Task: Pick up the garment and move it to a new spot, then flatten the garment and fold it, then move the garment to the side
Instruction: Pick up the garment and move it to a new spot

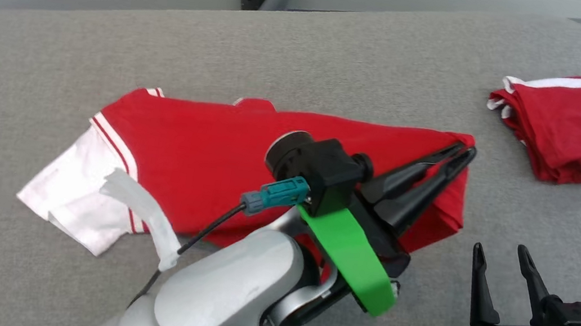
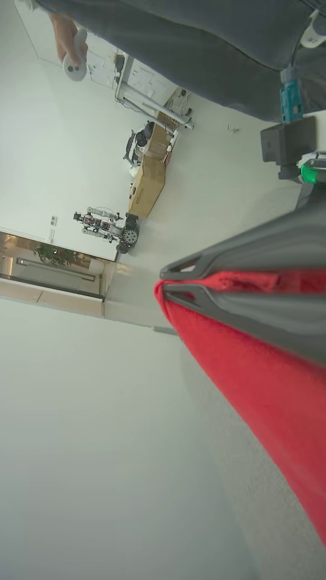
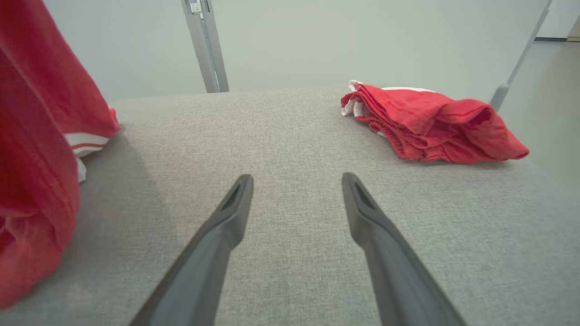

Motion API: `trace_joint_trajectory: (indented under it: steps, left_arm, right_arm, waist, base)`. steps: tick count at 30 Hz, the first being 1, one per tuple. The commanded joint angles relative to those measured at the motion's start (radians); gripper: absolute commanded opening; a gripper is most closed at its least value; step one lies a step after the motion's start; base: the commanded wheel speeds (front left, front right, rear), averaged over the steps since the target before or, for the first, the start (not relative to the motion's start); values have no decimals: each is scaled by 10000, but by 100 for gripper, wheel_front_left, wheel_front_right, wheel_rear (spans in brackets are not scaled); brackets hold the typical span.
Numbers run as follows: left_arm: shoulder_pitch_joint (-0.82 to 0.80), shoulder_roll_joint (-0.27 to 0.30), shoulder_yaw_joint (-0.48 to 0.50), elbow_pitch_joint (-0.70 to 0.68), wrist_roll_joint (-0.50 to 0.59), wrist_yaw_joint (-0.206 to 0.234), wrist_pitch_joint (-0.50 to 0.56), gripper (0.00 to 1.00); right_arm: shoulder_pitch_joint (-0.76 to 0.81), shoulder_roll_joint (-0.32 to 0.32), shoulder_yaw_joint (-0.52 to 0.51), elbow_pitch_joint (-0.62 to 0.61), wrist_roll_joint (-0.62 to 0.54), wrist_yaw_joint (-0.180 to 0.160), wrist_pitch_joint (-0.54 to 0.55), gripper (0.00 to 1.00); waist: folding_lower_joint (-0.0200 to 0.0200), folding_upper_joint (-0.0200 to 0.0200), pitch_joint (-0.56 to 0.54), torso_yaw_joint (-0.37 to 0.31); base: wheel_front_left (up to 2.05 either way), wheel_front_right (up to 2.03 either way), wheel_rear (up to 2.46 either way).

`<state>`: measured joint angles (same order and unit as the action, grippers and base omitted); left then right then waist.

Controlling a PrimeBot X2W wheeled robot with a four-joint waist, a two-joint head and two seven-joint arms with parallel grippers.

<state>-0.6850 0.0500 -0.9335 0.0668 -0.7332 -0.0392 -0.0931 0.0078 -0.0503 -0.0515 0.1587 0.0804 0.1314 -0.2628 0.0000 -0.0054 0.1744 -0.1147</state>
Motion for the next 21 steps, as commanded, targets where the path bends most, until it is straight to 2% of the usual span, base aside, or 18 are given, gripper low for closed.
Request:
trace_joint_trajectory:
  steps: [1, 6, 9, 11, 21]
  left_arm:
    - [-186, 19, -44, -38, -101, 83, -80, 0]
    - [-1405, 25, -1064, -80, -710, 722, -637, 0]
    - [-1758, 47, -1404, 808, -832, 1152, -832, 0]
    - [-1899, 34, -1561, 1652, -872, 1288, -949, 0]
    - [-1592, 31, -2011, 5346, -1614, 1104, -1472, 0]
  right_arm:
    - [-102, -9, -5, 13, 87, -14, -28, 100]
    - [-35, -9, -19, 92, 313, -14, -28, 100]
    - [-4, -7, -48, 135, 425, -14, -28, 100]
    - [-47, -6, -36, 169, 498, -14, -28, 100]
    - [-411, -10, 72, 234, 645, -14, -28, 100]
  waist:
    - [0, 54, 72, -1200]
    - [0, 54, 303, -1793]
    - [0, 54, 423, -1914]
    - [0, 54, 498, -1952]
    - [0, 54, 804, -1610]
  base:
    - [0, 0, 0]
    - [0, 0, 0]
    - [0, 0, 0]
    - [0, 0, 0]
    - [0, 0, 0]
